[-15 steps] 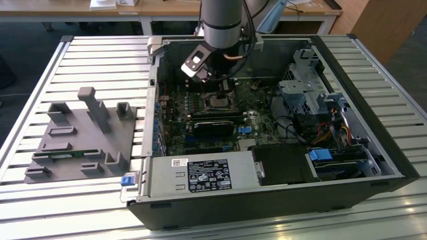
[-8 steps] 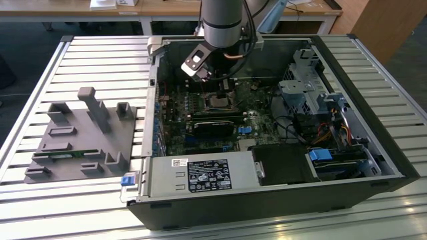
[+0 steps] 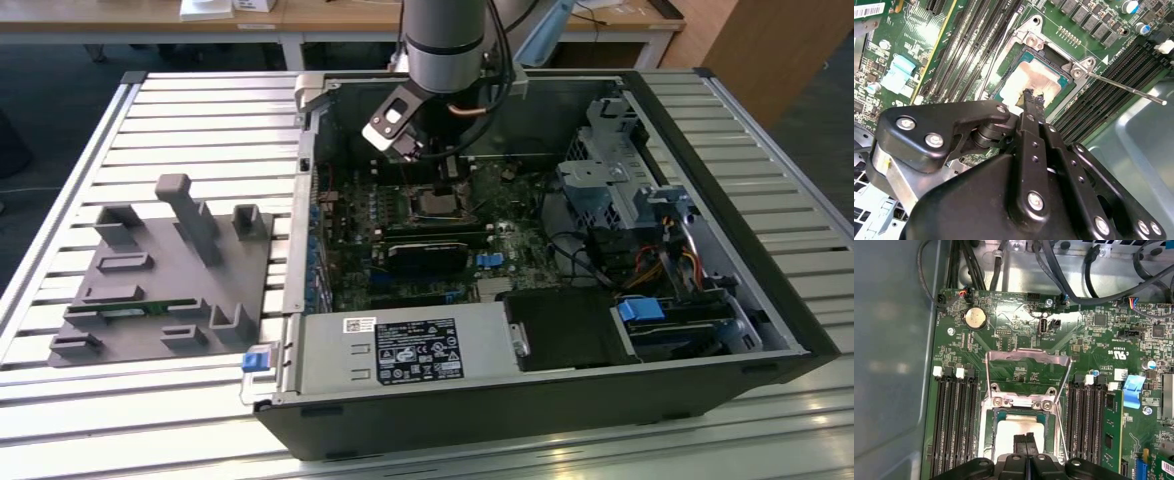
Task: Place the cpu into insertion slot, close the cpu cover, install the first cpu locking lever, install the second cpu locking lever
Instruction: 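Close the cpu cover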
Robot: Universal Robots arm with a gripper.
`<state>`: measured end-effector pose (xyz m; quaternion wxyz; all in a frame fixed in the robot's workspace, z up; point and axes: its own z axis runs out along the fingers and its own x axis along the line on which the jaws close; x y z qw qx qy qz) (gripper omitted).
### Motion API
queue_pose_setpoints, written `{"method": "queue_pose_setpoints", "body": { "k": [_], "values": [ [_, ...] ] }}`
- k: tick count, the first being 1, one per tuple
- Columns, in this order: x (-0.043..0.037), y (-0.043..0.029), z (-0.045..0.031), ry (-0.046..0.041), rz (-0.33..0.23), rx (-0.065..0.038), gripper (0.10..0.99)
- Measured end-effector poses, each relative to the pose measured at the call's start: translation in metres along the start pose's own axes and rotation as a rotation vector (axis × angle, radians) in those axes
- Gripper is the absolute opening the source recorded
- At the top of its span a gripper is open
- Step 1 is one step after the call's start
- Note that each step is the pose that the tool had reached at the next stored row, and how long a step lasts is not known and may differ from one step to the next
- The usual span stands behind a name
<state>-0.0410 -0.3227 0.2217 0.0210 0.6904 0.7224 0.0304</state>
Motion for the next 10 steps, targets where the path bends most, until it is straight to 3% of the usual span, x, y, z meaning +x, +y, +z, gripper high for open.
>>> {"method": "queue_pose_setpoints", "body": {
  "k": [10],
  "values": [
    [0.0,0.0002,-0.0023,-0.0004,0.0,0.0,0.106]
  ]
}}
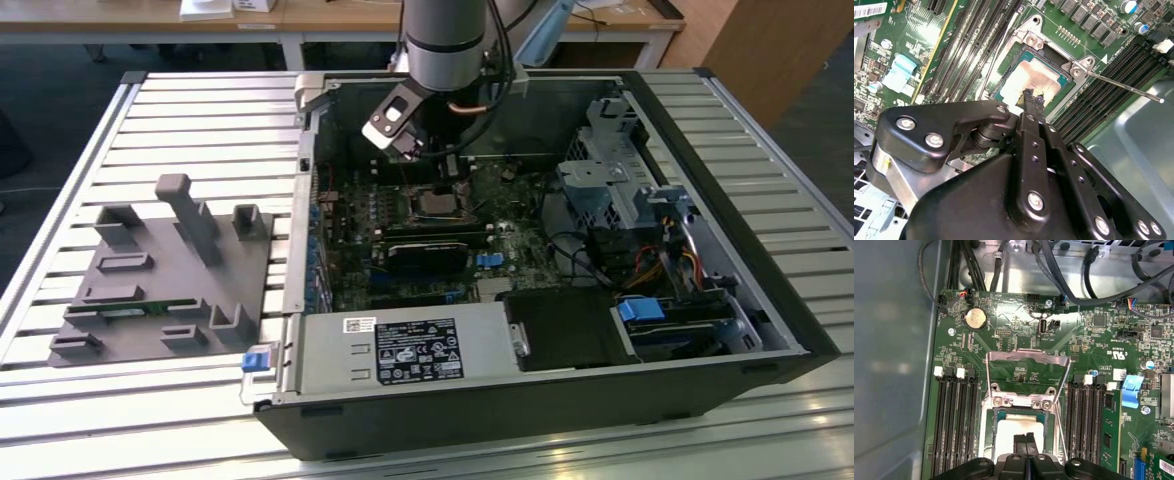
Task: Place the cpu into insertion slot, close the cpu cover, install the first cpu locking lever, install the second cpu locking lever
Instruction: 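Close the cpu cover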
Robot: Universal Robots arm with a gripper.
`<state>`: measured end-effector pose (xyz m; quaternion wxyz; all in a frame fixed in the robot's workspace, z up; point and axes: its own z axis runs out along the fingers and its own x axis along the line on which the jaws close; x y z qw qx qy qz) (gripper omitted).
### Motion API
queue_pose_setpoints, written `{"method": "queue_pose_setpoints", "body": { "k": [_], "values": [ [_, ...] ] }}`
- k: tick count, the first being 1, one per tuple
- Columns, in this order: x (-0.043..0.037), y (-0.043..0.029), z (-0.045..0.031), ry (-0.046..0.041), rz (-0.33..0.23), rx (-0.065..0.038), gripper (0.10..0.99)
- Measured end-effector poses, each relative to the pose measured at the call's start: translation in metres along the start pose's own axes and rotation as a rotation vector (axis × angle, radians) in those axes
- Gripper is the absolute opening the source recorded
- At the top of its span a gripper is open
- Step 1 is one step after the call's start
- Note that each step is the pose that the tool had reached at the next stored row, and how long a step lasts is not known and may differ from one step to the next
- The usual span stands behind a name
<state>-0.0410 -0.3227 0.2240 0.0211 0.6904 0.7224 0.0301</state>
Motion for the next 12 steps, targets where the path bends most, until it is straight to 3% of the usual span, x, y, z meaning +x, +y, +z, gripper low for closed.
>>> {"method": "queue_pose_setpoints", "body": {
  "k": [12],
  "values": [
    [-0.0005,-0.0002,-0.0008,0.0003,0.0,-0.002,0.106]
  ]
}}
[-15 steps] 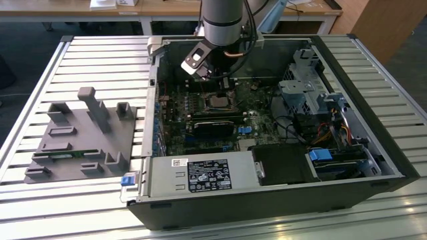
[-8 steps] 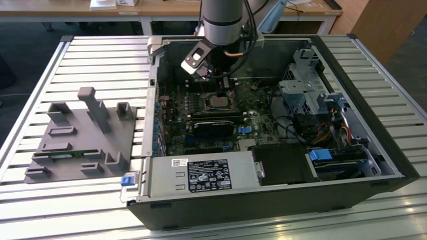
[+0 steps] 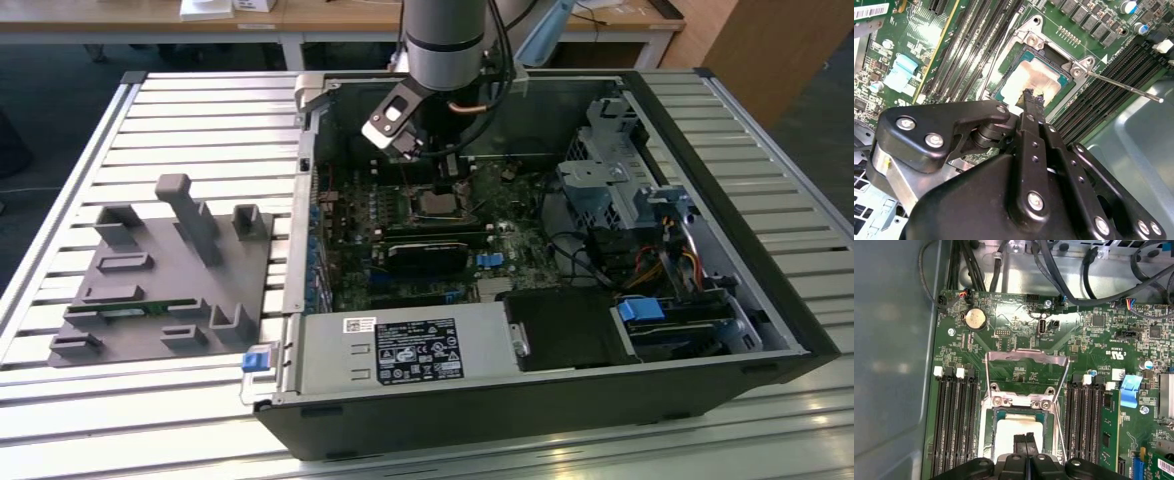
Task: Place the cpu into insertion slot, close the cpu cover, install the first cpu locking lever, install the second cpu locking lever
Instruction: 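Close the cpu cover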
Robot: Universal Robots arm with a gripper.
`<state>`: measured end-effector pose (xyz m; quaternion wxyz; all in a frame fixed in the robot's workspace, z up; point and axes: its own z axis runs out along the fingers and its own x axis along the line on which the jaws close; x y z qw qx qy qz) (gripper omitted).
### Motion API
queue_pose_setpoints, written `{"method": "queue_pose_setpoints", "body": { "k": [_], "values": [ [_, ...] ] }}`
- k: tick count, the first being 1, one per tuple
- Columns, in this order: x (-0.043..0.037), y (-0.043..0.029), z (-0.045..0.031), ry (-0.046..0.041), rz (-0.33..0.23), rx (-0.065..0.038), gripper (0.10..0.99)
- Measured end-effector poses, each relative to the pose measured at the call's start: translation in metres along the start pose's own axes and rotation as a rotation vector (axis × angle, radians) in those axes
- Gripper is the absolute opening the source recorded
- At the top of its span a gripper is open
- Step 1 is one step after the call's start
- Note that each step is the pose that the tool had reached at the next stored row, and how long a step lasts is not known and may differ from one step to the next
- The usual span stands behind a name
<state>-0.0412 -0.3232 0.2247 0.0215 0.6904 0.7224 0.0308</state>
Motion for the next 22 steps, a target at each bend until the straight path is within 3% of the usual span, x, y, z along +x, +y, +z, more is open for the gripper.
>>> {"method": "queue_pose_setpoints", "body": {
  "k": [9,17,22],
  "values": [
    [0.0,0.0002,-0.0028,-0.0002,0.0,0.0,0.106],
    [0.0001,0.0009,-0.0123,-0.0005,0.0,0.0,0.106],
    [-0.0005,0.0009,-0.0124,0.0003,0.0,0.0,0.106]
  ]
}}
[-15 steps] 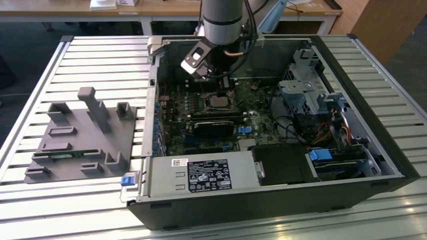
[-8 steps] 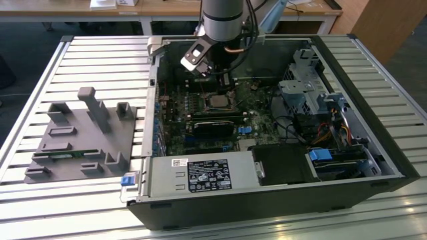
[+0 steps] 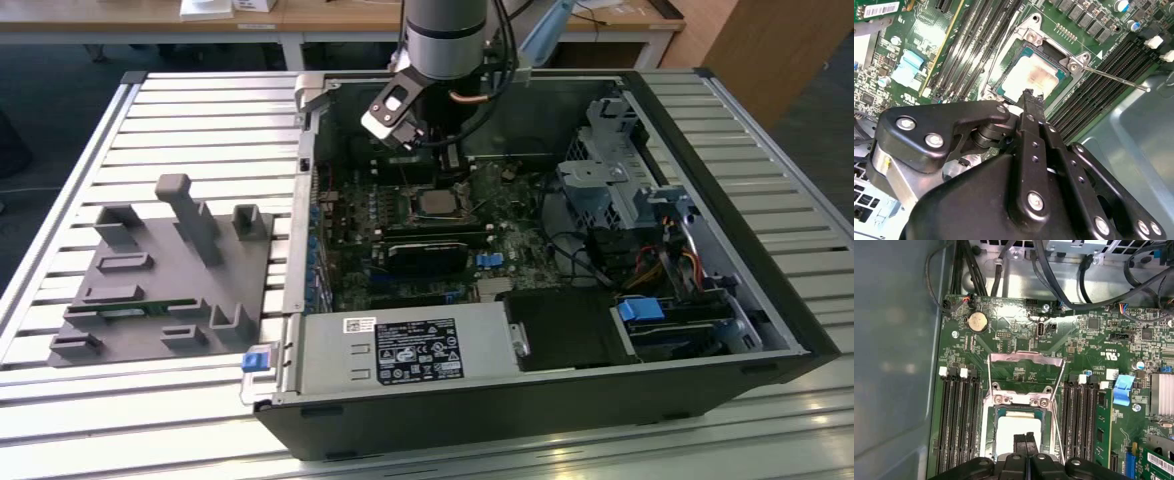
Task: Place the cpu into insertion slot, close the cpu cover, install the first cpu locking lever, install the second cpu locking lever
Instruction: 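Close the cpu cover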
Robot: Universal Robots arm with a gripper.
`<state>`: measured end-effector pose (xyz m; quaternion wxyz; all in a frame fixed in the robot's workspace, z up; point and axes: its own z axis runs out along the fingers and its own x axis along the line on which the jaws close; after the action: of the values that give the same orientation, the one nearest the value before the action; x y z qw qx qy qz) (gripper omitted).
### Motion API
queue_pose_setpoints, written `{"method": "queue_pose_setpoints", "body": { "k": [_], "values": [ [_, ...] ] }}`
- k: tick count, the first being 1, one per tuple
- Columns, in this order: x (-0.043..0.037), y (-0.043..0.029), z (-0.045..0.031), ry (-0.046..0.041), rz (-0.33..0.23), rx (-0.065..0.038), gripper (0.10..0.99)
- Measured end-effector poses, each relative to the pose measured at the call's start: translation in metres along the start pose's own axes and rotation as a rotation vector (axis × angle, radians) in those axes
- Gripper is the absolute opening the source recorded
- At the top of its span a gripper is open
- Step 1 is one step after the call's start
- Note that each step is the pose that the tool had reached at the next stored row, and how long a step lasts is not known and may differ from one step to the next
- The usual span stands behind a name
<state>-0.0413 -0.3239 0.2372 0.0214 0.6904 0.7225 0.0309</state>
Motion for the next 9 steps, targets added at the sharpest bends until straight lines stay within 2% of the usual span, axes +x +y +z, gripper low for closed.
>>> {"method": "queue_pose_setpoints", "body": {
  "k": [5,9],
  "values": [
    [-0.005,-0.0003,-0.0001,-0.0001,0.0,0.0,0.106],
    [-0.0056,0.0019,0.0001,0.0,0.0,0.0,0.106]
  ]
}}
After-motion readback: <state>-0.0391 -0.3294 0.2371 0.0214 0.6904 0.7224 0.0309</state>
